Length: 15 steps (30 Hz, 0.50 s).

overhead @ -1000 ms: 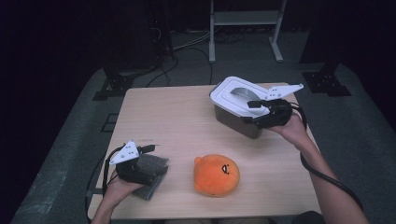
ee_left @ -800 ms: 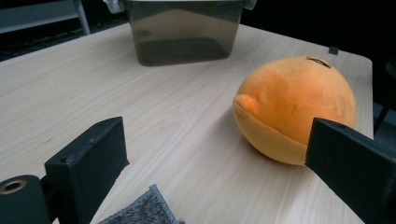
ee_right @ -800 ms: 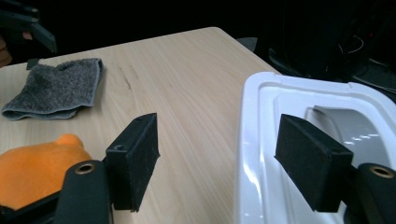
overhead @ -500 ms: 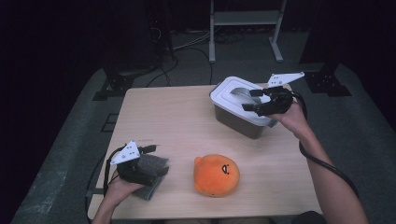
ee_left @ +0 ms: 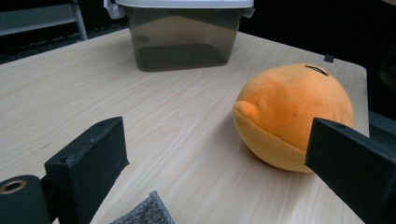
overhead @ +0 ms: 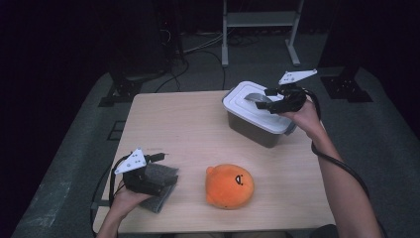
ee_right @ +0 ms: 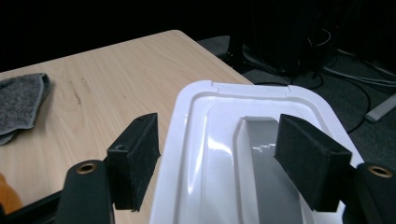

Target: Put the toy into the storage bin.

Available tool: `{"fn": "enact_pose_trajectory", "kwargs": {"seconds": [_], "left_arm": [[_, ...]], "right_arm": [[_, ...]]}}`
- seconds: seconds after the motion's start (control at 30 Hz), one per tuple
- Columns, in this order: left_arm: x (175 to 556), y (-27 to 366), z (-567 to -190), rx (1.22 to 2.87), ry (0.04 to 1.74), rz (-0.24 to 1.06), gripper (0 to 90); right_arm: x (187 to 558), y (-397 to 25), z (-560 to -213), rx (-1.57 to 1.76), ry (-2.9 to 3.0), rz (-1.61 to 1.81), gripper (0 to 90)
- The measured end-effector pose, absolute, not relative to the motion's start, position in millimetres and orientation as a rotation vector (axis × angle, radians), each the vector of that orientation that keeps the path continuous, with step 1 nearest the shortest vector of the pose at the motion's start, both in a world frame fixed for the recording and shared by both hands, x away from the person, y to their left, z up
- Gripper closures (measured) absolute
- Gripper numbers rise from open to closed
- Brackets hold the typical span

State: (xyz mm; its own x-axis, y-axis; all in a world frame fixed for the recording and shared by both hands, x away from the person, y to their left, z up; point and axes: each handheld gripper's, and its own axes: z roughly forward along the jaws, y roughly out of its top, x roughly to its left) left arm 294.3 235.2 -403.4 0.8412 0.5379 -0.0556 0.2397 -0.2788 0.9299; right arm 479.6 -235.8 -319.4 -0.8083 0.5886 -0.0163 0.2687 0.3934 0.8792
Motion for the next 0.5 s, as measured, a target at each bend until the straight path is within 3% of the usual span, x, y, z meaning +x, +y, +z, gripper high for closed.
{"fn": "enact_pose_trajectory", "kwargs": {"seconds": [0.5], "left_arm": [[295,240,-405,1.864,0.585,0.312,4.8]], "right_arm": [[503,-238,-332,0.824,2.299,1.348,34.4]]}}
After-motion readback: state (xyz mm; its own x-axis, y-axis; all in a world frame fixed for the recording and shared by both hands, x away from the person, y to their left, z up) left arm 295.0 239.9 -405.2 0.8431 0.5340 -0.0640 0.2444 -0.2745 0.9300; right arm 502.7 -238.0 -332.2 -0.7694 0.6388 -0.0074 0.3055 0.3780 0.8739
